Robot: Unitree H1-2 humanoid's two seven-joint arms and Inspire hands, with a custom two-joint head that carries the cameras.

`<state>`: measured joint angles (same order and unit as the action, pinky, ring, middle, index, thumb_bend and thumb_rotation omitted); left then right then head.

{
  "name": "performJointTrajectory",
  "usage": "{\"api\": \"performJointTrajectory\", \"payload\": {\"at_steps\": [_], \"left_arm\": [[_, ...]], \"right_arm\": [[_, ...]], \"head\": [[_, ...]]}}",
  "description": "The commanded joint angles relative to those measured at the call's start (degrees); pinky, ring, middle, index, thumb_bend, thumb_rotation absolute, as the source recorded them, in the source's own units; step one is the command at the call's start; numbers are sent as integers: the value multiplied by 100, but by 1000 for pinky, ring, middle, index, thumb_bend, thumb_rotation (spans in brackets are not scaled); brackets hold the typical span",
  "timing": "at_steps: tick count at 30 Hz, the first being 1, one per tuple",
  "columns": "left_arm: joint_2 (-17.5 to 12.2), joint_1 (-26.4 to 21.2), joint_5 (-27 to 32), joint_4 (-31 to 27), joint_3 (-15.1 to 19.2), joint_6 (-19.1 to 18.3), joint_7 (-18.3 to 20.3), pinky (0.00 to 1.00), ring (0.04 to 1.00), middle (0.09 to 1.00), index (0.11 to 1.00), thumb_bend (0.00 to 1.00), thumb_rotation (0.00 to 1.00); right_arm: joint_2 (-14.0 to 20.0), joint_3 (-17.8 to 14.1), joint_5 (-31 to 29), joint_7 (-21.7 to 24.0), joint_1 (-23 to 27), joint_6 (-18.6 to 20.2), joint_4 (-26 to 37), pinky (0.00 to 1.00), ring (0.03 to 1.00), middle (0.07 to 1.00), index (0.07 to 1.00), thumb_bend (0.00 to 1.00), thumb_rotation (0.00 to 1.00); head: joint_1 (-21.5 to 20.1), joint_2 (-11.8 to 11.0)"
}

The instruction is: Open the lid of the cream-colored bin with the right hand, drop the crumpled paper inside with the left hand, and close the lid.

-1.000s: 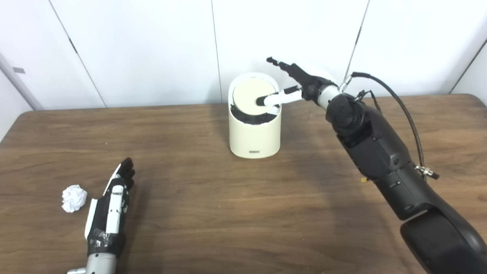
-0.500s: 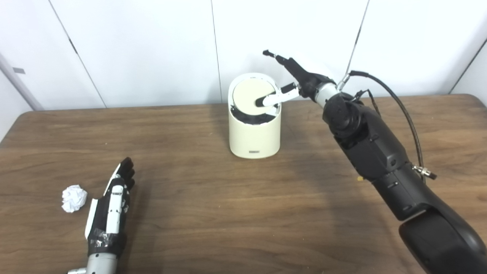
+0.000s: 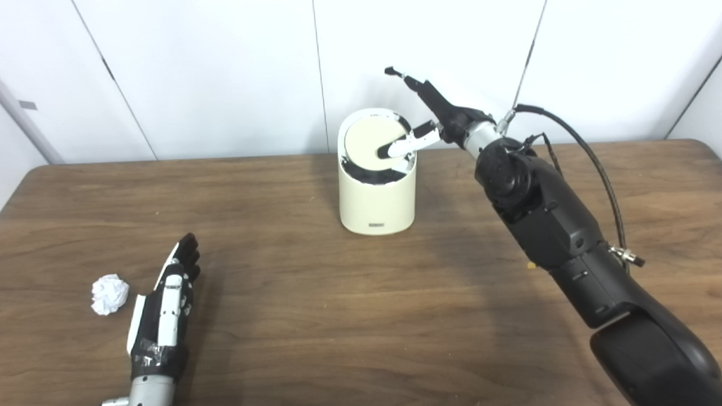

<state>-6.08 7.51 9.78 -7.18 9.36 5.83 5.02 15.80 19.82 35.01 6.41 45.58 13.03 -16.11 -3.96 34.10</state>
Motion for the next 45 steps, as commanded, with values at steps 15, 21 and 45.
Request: {"api": "performJointTrajectory", "payload": {"at_steps": [15,21,45], "left_arm": [[151,164,28,135,-92,104,-21,1000,984,970,952,250,929],[146,152,4,175,-86,127,-31,1000,978,966,949,261,907],[36,98,242,293,7,187,90,1000,990,978,966,233,925]], "right_arm": [[-65,-647,-348,150,61,403,869,822,908,929,928,718,543],[33,-797,-398,302,-54,567,1314,840,934,948,930,693,597],[-15,-2434,-2522,535,-1737,1120,2799,951,973,989,918,506,804]], "head": [[23,-15],[21,-33],[-137,-44]]}}
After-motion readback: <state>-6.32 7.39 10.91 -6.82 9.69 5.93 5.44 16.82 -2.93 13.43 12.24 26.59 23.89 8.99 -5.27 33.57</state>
